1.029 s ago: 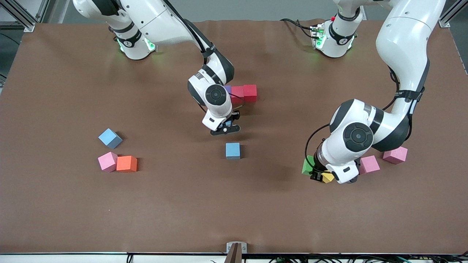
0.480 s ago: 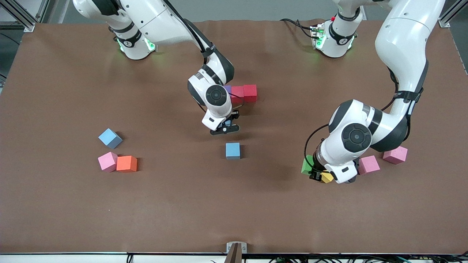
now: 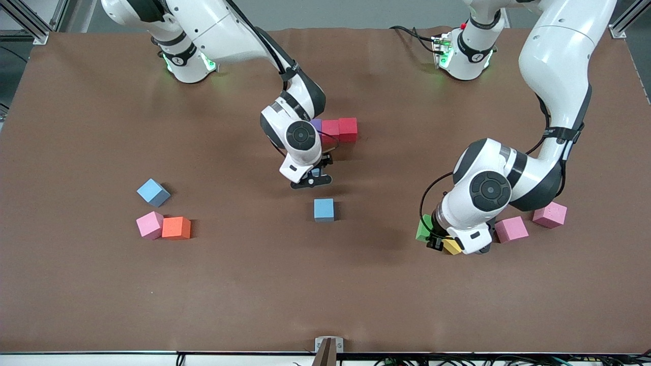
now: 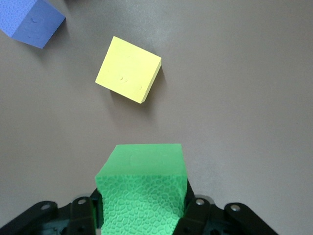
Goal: Arrange 11 blocks into digit 3
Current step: 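Carry light blue toward yellow with the right gripper while the left gripper carries green, then lower light blue below yellow with the right gripper while the left gripper brings green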
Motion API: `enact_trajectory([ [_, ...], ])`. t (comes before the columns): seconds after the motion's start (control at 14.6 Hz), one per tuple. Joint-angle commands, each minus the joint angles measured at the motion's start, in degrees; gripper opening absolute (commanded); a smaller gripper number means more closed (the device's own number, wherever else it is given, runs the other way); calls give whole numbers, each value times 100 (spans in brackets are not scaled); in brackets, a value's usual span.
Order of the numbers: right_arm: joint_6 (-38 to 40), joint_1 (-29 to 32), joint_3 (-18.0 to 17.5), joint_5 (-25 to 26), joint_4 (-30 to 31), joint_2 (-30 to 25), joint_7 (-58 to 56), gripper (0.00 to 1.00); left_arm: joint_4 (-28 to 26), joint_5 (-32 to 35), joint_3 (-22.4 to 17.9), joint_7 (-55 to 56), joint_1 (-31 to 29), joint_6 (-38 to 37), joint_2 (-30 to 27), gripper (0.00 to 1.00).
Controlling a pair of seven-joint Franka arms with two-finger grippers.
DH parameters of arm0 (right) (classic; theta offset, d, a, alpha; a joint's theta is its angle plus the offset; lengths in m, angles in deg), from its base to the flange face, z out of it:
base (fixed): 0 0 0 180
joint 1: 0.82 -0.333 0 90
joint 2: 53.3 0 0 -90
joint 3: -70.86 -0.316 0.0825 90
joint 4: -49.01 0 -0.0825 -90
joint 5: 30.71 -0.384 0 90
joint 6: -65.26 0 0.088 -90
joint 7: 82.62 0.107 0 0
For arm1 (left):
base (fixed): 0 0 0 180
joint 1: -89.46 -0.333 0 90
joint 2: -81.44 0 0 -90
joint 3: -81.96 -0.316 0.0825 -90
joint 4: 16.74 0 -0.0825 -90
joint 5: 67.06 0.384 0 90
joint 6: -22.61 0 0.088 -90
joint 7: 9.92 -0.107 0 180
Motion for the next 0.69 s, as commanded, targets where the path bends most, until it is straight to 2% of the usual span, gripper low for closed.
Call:
enact_trajectory([
  [0.0, 599, 198, -44, -109, -620, -39, 89, 100, -5, -137, 6, -18, 23, -24, -47, 4],
  [0.27, 592, 260, -35, -92, -1201, 145, 80, 100, -66, -155, 6, 456, 260, -77, -29, 4],
  [0.48, 530, 277, -18, -83, -1982, 654, 72, 100, -101, -155, 6, 886, 427, -86, -3, 4],
  [0.62, 198, 286, -18, -57, -2160, 900, 37, 100, -163, -120, -3, 1247, 646, -77, 41, 4],
])
